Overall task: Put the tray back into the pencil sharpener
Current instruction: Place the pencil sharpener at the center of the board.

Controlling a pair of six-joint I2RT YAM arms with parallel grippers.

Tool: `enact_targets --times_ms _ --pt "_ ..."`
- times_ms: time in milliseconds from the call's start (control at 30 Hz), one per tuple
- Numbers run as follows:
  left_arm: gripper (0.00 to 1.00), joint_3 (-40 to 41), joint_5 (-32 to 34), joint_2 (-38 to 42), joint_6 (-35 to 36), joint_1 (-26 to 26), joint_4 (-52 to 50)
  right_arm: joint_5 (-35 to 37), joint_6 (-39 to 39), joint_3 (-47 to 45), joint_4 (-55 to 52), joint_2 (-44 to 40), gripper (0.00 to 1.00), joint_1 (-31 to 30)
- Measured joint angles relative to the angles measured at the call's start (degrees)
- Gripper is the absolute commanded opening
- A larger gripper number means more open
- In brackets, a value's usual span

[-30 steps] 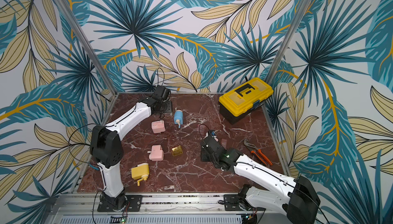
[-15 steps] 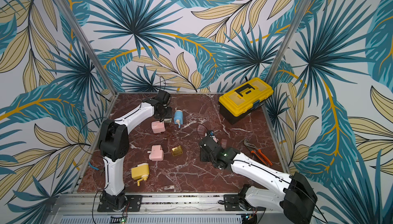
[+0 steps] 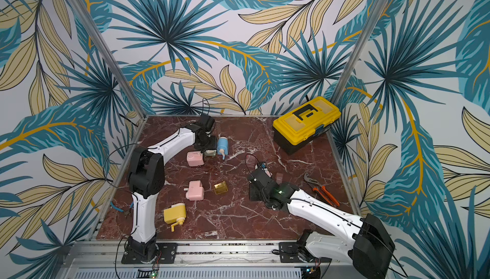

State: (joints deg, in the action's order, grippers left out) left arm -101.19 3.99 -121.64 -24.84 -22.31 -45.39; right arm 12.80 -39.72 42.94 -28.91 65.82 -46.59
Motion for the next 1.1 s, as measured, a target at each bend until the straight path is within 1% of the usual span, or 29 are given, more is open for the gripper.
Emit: enact_targets --times_ms 133,233,467,567,667,833,1000,1100 --pt "0.73 -0.5 0.0 0.0 0.4 0.0 0.0 0.0 0.2 0.0 0.0 0.0 0.24 0.0" --pt "0.77 -0.6 0.0 0.0 0.6 0.0 0.0 0.0 0.3 0.0 0.0 0.0 0.24 0.0" --pt "0.77 -0.7 0.0 0.0 0.9 0.0 -0.1 0.0 0.4 0.0 0.0 0.0 0.25 0.0" --pt "0.78 -1.1 0.0 0.2 1.0 0.0 -0.3 0.0 0.5 0.0 0.0 0.0 0.27 0.0" --pt "0.78 -1.2 0.1 1.4 1.3 0.0 -0.3 0.0 0.8 0.1 -0.1 0.0 0.27 0.0" --pt "0.78 -1.3 0.1 7.3 2.4 0.0 -0.4 0.0 1.1 0.9 -0.1 0.0 0.28 0.0" --pt "0.78 -1.1 -0.2 16.7 4.5 0.0 -0.2 0.0 1.3 1.9 -0.2 0.1 0.28 0.0" --pt "0.78 1.0 -0.7 22.5 5.1 0.0 0.5 0.0 2.1 3.8 -0.3 1.7 0.28 0.0"
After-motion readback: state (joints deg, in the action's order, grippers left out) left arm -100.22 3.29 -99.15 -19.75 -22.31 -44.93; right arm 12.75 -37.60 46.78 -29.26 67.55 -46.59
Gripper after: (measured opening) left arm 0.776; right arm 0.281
